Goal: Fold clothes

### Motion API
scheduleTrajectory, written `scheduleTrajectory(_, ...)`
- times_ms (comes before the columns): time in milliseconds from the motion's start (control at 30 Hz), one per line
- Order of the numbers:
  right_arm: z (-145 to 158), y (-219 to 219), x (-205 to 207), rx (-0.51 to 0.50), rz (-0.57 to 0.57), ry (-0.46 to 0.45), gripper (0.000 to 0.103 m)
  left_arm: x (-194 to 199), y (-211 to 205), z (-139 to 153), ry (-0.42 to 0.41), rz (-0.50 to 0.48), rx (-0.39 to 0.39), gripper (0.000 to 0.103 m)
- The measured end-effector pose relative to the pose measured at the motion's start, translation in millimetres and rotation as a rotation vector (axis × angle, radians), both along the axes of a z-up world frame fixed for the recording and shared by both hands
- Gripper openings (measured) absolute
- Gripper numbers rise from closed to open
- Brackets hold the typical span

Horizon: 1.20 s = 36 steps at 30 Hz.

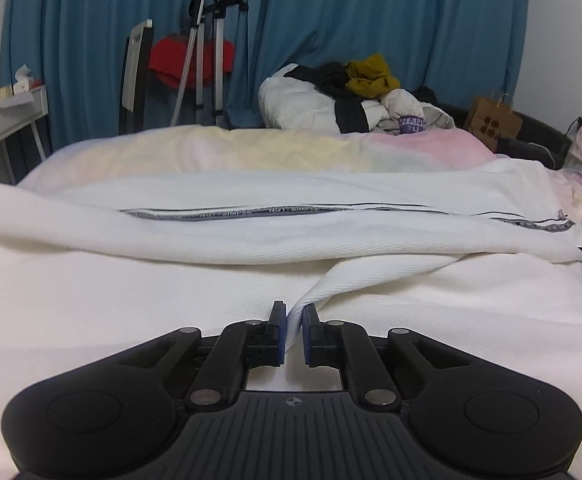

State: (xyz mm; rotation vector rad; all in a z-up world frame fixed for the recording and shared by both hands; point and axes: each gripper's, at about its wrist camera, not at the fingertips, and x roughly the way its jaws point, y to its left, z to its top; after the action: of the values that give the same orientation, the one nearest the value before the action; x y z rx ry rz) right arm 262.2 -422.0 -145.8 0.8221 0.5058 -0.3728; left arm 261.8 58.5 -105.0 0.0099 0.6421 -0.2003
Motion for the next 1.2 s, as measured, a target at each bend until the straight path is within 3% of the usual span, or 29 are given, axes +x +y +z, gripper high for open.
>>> scheduleTrajectory(167,40,26,-17,-0.150,0.038,0.017,0.009,-14,6,8,0.013,0.003,-0.030,0.015)
scheduleTrajectory(267,61,43,-40,-0.192,0.083,0.032,0.009,-22,10,12,0.022,0.005,-0.048,0.026)
scheduleTrajectory(333,72,51,-54,-0.162,0.099,0.028,0.009,-27,13,16,0.027,0.006,-0.060,0.043)
scheduleTrajectory(467,91,65,-82,-0.105,0.142,-0.007,0.009,-59,30,38,0.039,0.067,-0.066,0.060)
scheduleTrajectory(533,98,71,-92,-0.105,0.166,-0.002,0.009,-75,44,51,0.050,0.127,-0.071,0.083)
scheduleTrajectory(633,105,78,-107,-0.117,0.169,0.020,0.009,-100,71,69,0.064,0.215,-0.091,0.088)
scheduleTrajectory(733,107,73,-123,-0.100,0.147,0.023,0.011,-124,109,83,0.087,0.297,-0.172,0.096)
scheduleTrajectory(800,107,68,-131,-0.084,0.125,0.028,0.024,-135,139,90,0.100,0.364,-0.239,0.100)
scheduleTrajectory(867,106,62,-137,-0.068,0.090,0.023,0.055,-147,170,94,0.104,0.438,-0.316,0.100)
scheduleTrajectory(933,105,57,-143,-0.060,0.051,0.006,0.067,-156,196,93,0.112,0.510,-0.413,0.100)
scheduleTrajectory(1067,105,45,-158,-0.049,-0.082,0.006,0.067,-171,241,86,0.117,0.626,-0.624,0.100)
scheduleTrajectory(1200,102,24,-183,-0.026,-0.297,0.030,0.068,-175,269,63,0.165,0.716,-0.811,0.099)
